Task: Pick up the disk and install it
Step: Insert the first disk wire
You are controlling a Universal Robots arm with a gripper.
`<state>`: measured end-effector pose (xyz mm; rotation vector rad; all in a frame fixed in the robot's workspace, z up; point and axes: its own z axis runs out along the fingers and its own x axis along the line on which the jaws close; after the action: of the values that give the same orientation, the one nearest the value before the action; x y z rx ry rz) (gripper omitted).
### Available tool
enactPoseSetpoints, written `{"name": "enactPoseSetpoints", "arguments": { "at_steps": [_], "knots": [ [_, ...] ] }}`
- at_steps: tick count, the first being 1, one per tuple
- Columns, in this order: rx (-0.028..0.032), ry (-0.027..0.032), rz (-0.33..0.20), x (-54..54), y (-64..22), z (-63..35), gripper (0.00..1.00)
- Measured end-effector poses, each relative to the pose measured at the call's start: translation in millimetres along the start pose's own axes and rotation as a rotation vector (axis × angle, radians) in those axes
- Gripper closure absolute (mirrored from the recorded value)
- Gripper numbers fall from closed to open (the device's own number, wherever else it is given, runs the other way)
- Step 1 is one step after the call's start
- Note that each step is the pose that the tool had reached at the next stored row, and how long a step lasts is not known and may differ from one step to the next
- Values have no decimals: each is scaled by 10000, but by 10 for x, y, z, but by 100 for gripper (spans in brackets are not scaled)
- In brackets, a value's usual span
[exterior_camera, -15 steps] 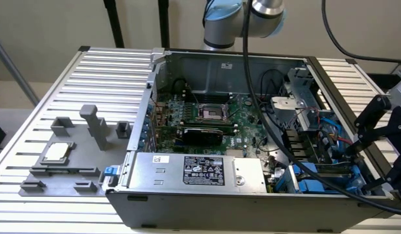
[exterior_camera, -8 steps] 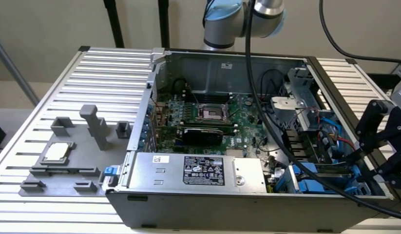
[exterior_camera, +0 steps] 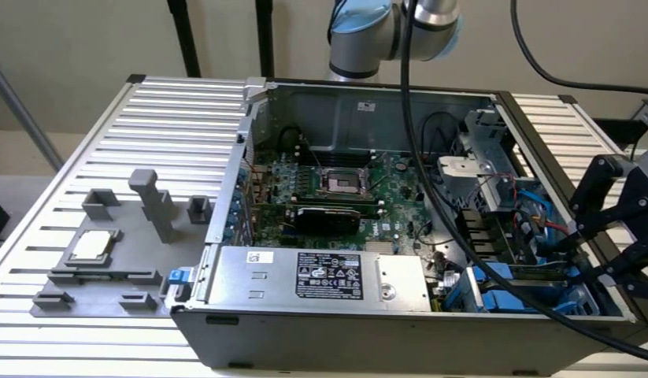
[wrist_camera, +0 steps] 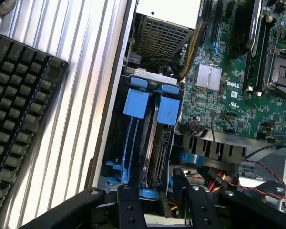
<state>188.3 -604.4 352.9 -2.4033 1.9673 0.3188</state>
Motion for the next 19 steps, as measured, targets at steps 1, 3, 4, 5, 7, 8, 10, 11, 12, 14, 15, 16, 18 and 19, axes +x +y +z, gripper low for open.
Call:
{"name": "enactPoseSetpoints", "arguments": {
  "at_steps": [1,3,4,5,7,8,10,11,12,14,15,16,18,19],
  "knots": [
    [4,-44,-108,0,0,2,59],
    [6,-73,-351,0,-1,8,59],
    [9,-70,-482,1,-1,10,59],
    [19,-62,-600,1,-2,12,59],
    [57,-49,-803,3,-2,18,59],
    [81,-42,-902,3,-2,20,59],
    [146,-31,-1113,4,-3,22,59],
    [200,-32,-1234,4,-3,23,59],
    [252,-34,-1347,4,-3,23,59],
    [327,-37,-1593,4,-4,26,59],
    [342,-40,-1715,4,-5,29,59],
    [350,-50,-1829,6,-5,35,59],
    [369,-70,-2025,8,-6,47,59],
    [384,-80,-2115,9,-6,52,59]
  ]
}}
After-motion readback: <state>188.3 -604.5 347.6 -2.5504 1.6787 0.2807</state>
